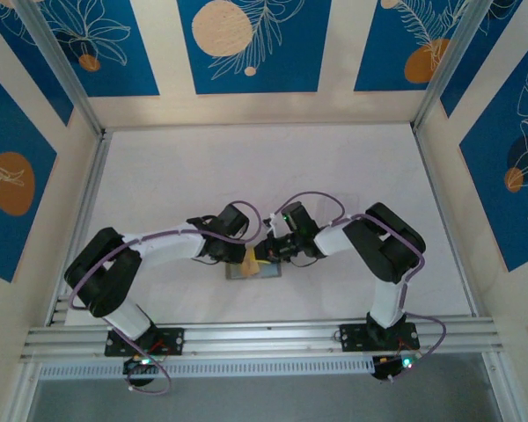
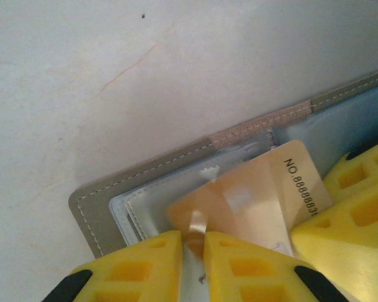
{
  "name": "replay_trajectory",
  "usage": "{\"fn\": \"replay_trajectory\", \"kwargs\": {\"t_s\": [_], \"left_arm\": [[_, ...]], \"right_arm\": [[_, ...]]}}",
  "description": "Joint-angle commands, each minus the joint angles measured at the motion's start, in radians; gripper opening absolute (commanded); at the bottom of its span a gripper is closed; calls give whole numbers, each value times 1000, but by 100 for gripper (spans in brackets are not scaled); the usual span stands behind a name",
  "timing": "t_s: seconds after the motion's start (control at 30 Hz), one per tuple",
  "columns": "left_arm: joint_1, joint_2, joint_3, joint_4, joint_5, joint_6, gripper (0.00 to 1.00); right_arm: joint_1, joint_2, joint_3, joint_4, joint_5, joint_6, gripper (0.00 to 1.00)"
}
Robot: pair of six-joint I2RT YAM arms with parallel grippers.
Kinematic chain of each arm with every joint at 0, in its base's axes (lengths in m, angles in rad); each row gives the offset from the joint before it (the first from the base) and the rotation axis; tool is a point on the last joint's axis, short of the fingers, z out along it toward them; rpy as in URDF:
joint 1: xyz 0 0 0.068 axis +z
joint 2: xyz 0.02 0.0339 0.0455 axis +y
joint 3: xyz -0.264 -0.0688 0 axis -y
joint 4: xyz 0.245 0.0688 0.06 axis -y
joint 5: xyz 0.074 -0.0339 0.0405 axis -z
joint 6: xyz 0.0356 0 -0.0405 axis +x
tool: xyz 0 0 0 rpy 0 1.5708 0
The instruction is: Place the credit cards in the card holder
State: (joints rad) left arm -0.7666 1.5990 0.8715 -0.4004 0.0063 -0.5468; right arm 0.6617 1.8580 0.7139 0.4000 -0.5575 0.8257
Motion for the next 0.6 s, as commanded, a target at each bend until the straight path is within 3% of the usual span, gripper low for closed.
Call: {"fn": "replay_trajectory", "kwargs": {"t_s": [0.0,0.13,0.27,0.43,0.57], "left_arm": [[0,-39,-6,-53,40,-3,18],[8,-162,-45,-108,-75,-34,21],[25,-224,-101,-130,-95,-55,22],[33,-179,-152,-121,-68,-74,10],[34,-125,-158,-84,-62,-59,8]], "right_arm": [[36,51,-6,-2,71,35,0],[39,47,-10,-26,81,24,0],[42,41,-4,-56,90,11,0],[50,29,-3,-79,119,18,0],[63,8,-3,-94,145,30,0]]}}
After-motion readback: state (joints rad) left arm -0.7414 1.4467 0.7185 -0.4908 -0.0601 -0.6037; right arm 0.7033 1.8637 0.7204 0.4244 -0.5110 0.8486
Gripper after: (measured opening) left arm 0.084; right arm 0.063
